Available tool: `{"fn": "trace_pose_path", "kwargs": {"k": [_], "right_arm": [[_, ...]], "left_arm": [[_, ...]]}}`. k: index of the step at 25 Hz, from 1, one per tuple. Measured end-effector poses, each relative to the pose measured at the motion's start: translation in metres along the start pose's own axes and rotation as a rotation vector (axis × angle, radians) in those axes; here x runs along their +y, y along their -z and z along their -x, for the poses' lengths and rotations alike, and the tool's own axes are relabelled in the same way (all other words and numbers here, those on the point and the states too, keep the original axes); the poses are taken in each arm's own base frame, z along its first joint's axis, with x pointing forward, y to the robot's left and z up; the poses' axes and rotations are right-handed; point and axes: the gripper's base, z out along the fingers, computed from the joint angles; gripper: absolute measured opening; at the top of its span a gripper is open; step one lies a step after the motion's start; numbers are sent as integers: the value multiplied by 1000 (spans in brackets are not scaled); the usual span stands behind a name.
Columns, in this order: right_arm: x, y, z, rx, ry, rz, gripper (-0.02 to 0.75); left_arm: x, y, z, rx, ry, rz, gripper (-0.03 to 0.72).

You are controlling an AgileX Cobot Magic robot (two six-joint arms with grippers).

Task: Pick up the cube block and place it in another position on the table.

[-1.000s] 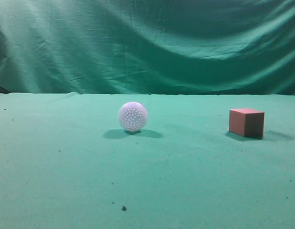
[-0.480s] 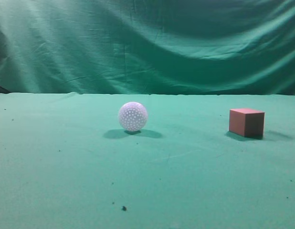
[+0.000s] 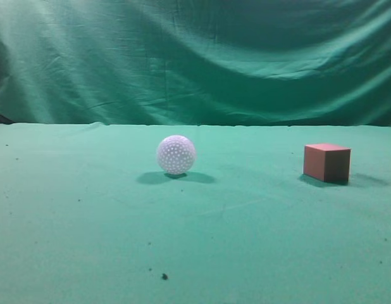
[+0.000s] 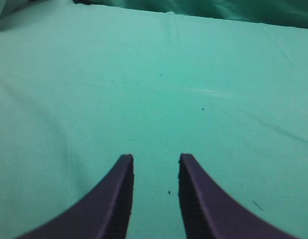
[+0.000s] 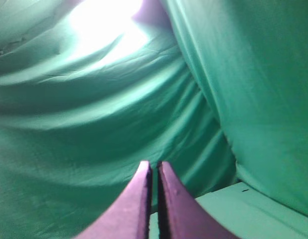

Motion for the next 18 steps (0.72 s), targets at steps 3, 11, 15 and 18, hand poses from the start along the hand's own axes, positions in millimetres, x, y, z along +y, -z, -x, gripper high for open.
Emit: {"fn": "trace_pose_path", "kwargs": {"k": [3,11,15,18], "right_arm": [[9,-12,6,198,4,4,0],[8,-41,-16,597,78,-23,0],[15,-55,-14,790,233,66,0],[23,-70,-14,954,294,135,0]], "left_arm": [[0,0,0,0,0,0,262],[0,0,0,0,0,0,262],[0,0,0,0,0,0,262],[0,0,0,0,0,0,262]]}}
